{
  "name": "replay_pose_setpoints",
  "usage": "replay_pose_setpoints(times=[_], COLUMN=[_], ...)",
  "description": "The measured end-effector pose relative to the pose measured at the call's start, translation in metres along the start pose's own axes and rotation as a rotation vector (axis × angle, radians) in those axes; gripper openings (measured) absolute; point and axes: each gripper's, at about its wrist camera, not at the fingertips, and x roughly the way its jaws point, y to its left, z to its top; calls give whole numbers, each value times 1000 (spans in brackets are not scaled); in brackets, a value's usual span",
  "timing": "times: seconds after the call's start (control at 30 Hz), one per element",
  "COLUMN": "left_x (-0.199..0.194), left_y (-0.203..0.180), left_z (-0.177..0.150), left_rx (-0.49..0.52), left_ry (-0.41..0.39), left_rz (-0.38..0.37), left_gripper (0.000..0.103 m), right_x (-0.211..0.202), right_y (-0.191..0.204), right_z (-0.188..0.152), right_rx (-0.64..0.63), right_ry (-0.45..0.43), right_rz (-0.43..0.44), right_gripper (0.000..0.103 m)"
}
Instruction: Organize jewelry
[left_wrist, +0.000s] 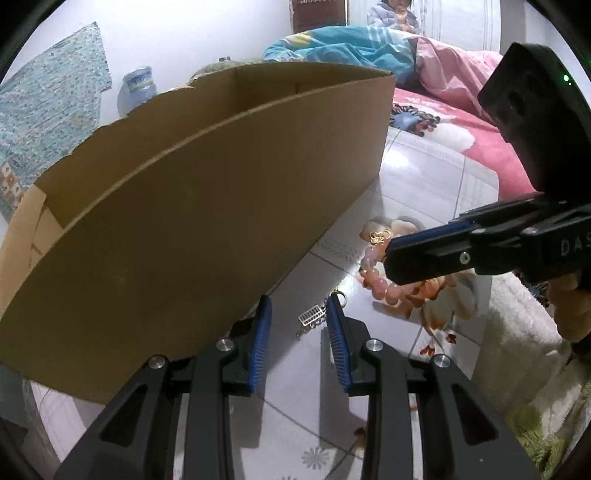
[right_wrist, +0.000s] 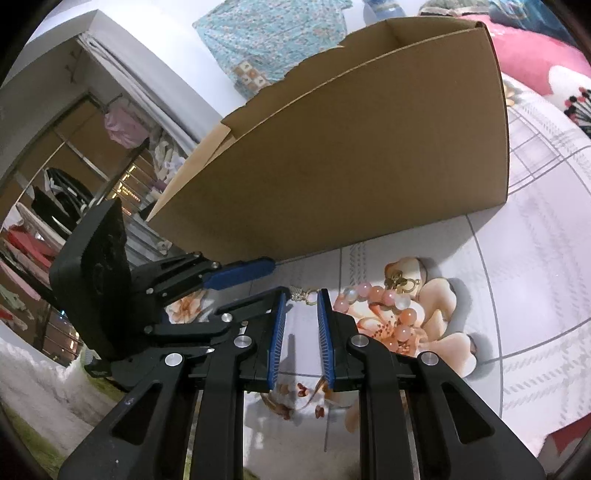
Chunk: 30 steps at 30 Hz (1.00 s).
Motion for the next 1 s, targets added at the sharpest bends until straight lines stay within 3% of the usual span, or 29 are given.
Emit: replay_pose_setpoints(times=[0.27, 0.5, 0.63, 0.77, 0.9, 1.0], left_x=[7, 2, -4, -11, -18, -15], left_y=[1, -6, -10, -17, -15, -7], left_z=[-3, -7, -13, -18, -13, -4], left_rx=[-30, -42, -48, -51, -37, -47], left_ry=[38, 62, 71, 87, 40, 22], left_rz=[-4, -10, -34, -119, -84, -7], left_gripper=[26, 10, 5, 5, 5, 5], right_x=[-2, -4, -7, -12, -14, -15], right_y=[1, -7, -8, -10, -10, -11], right_z=[-4, -7, -8, -10, -9, -9], right_rx=[2, 8, 9, 5, 3, 4], right_ry=[-4, -10, -15, -16, -20, -22], right_rz=[10, 21, 27, 32, 34, 35], right_gripper=[18, 18, 18, 18, 18, 18])
